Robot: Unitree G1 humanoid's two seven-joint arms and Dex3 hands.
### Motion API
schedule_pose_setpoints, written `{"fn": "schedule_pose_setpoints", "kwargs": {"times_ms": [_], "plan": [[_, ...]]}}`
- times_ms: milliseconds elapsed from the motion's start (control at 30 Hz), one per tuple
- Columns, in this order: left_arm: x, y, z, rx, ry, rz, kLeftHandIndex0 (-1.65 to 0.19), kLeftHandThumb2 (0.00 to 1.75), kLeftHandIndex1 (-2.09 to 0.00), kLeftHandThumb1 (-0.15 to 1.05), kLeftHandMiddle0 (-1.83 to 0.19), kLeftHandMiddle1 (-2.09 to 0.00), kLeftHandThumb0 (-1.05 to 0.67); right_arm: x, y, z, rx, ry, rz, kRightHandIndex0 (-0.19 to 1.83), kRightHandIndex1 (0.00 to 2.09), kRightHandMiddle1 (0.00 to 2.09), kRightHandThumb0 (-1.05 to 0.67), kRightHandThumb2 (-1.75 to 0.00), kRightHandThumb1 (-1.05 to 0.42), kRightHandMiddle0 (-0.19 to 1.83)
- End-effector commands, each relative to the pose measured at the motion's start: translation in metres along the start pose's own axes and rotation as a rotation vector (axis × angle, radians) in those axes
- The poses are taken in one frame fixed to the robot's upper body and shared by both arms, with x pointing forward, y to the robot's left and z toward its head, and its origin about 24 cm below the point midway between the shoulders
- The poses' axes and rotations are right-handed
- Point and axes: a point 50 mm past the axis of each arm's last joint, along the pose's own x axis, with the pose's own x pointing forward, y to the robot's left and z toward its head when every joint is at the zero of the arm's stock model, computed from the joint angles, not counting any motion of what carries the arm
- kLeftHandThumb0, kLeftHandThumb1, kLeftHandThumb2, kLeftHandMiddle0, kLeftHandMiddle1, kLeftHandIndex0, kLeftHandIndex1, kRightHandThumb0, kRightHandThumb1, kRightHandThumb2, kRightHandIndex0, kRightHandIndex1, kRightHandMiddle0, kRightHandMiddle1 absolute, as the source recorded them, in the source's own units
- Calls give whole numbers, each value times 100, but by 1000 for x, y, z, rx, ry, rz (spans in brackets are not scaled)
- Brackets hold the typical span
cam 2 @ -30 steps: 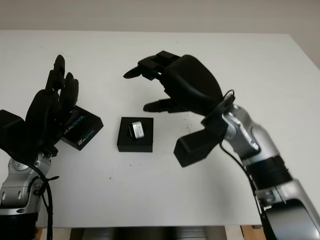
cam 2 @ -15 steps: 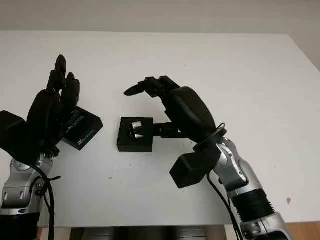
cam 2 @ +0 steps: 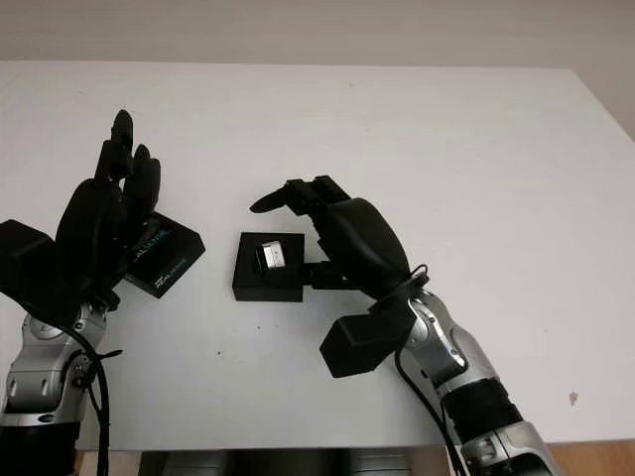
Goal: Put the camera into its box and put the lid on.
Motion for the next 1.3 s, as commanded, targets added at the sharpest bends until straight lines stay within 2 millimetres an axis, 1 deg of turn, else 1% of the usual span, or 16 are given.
{"fn": "schedule_pose_setpoints", "kwargs": {"times_ms": [0, 300, 533, 933, 1267], "plan": [[0, 1, 2, -9, -14, 5, 19, 47, 0, 105, 19, 0, -69, 3, 0, 2, -10, -25, -3, 19, 83, 100, -64, -5, -89, 19], [-1, 0, 3, -12, -19, 14, 19, 48, 0, 105, 19, 0, -68, 2, -1, -4, -45, -29, 27, 21, 79, 98, -64, -6, -90, 21], [-2, 1, 2, -6, -16, 11, 19, 48, 0, 105, 19, 0, -69, 3, -6, -10, -86, -31, 42, 23, 78, 98, -62, -5, -89, 21], [-5, 1, 3, -3, -16, 16, 19, 48, 0, 105, 19, 0, -67, 15, -11, -17, -108, -20, -7, 28, 75, 95, -60, -6, -90, 24], [-6, 0, 3, 7, -10, 11, 19, 48, 0, 105, 19, 0, -68, 28, -7, -19, -128, -2, -29, 30, 78, 97, -57, -5, -90, 26]]}}
